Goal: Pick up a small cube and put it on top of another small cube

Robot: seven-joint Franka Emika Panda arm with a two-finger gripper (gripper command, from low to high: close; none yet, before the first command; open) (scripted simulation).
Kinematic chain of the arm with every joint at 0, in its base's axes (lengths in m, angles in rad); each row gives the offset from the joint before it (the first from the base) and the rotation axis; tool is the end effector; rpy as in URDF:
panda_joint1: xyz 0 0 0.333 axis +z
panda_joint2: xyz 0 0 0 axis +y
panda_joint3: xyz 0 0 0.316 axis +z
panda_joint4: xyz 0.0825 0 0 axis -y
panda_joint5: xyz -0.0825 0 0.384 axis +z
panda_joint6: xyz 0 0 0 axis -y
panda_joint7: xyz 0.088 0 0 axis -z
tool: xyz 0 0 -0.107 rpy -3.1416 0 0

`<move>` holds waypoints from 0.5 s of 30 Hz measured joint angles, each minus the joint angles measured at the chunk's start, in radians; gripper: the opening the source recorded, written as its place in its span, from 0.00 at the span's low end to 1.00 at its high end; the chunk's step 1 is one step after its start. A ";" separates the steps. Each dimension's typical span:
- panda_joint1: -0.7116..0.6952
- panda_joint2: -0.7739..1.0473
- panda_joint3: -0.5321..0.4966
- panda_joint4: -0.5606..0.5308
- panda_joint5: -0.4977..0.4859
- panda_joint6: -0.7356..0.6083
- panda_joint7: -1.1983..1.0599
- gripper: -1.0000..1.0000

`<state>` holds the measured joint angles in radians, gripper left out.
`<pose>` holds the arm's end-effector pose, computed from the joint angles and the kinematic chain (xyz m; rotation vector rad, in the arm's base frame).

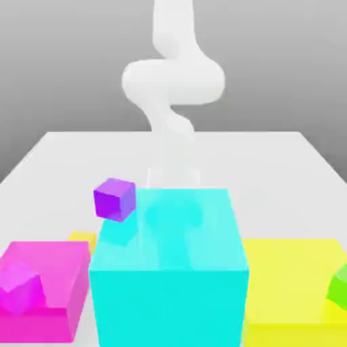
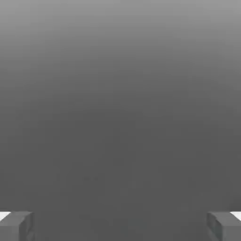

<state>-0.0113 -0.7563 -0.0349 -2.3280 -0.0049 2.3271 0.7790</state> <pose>0.3642 -0.0219 0.6838 -2.4585 1.0733 -0.9821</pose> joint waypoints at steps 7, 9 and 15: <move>-0.071 0.150 -0.076 -0.112 -0.062 0.105 -0.050 0.50; -0.095 0.192 -0.103 -0.144 -0.074 0.136 -0.069 0.50; -0.156 0.318 -0.206 -0.243 -0.095 0.231 -0.137 0.50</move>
<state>-0.1676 -0.4387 -0.2413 -2.5706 -0.0998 2.5583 0.6416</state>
